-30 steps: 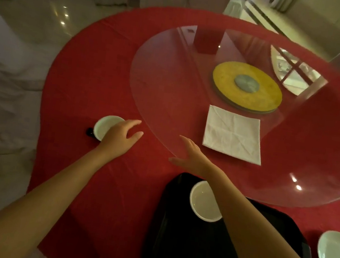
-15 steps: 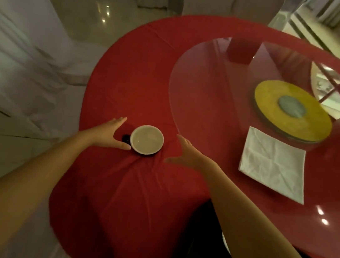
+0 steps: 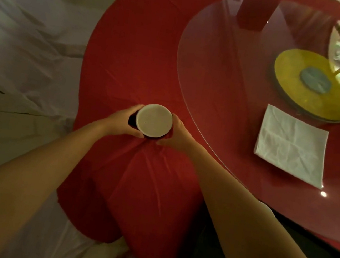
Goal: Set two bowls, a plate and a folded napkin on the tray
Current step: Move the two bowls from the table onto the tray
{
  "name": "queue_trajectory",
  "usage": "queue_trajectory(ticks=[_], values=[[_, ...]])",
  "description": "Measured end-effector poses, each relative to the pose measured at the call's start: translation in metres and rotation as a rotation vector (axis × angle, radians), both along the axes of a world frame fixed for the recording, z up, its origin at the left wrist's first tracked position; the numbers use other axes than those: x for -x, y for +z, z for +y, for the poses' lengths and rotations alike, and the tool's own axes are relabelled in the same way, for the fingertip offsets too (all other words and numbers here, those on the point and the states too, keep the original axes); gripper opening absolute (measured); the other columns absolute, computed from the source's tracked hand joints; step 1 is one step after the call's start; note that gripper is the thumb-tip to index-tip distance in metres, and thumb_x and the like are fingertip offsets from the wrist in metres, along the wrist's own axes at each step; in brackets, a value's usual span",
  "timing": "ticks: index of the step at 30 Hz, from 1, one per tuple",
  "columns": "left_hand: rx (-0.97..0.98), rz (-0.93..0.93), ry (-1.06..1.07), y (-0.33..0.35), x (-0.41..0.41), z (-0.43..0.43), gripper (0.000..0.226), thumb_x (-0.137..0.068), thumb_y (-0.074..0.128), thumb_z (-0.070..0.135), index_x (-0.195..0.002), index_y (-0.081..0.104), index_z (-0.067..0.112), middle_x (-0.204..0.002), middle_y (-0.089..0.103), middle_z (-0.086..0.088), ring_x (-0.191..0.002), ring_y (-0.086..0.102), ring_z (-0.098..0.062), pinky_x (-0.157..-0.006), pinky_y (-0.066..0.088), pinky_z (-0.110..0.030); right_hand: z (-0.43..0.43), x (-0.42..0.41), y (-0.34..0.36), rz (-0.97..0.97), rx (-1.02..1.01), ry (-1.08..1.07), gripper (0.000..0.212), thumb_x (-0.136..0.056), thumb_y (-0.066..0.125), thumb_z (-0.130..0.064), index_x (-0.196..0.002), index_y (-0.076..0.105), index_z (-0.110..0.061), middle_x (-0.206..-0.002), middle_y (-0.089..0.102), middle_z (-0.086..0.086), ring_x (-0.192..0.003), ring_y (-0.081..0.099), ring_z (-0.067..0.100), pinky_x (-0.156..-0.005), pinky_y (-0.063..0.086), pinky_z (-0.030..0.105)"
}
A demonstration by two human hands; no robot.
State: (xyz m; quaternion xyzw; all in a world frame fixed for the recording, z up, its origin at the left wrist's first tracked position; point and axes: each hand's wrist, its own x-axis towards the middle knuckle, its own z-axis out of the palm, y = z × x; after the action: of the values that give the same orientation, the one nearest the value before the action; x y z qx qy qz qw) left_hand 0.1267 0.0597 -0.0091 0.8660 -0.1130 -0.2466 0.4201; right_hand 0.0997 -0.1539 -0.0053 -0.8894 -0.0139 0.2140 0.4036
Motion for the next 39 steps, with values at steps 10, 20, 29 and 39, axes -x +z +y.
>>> queue_trajectory(ticks=[10,20,29,39], values=[[0.026,-0.060,0.001,0.005,0.027,-0.014,0.090,-0.060,0.083,0.030,-0.135,0.034,0.035,-0.131,0.048,0.015,-0.119,0.044,-0.004,-0.094,0.037,-0.024,-0.015,0.029,-0.004,-0.108,-0.116,-0.066,0.088,-0.060,0.085,-0.013,-0.134,0.037,-0.011,-0.135,0.047,0.010,-0.121,0.049,0.024,-0.093,0.046,0.034],[0.104,-0.158,-0.045,0.035,0.093,-0.076,0.084,-0.056,0.086,0.031,-0.127,0.041,0.033,-0.120,0.054,0.016,-0.105,0.053,0.004,-0.080,0.041,-0.015,-0.073,0.108,0.030,-0.112,-0.254,-0.113,0.090,-0.065,0.082,-0.006,-0.138,0.031,-0.011,-0.140,0.039,0.011,-0.126,0.043,0.025,-0.102,0.045,0.043],[0.137,-0.224,-0.076,0.060,0.178,-0.132,0.090,-0.054,0.085,0.037,-0.129,0.036,0.031,-0.118,0.048,0.019,-0.102,0.050,0.006,-0.075,0.039,-0.009,-0.132,0.205,0.061,-0.183,-0.251,-0.140,0.095,-0.065,0.083,-0.010,-0.141,0.025,-0.014,-0.144,0.034,0.009,-0.130,0.038,0.022,-0.107,0.040,0.044],[0.121,-0.251,-0.135,0.057,0.287,-0.177,0.091,-0.056,0.084,0.038,-0.131,0.033,0.026,-0.123,0.039,0.015,-0.109,0.040,0.000,-0.077,0.032,-0.009,-0.171,0.321,0.060,-0.083,-0.282,-0.206,0.099,-0.068,0.079,-0.005,-0.142,0.017,-0.027,-0.141,0.032,0.001,-0.127,0.038,0.014,-0.098,0.040,0.027]])
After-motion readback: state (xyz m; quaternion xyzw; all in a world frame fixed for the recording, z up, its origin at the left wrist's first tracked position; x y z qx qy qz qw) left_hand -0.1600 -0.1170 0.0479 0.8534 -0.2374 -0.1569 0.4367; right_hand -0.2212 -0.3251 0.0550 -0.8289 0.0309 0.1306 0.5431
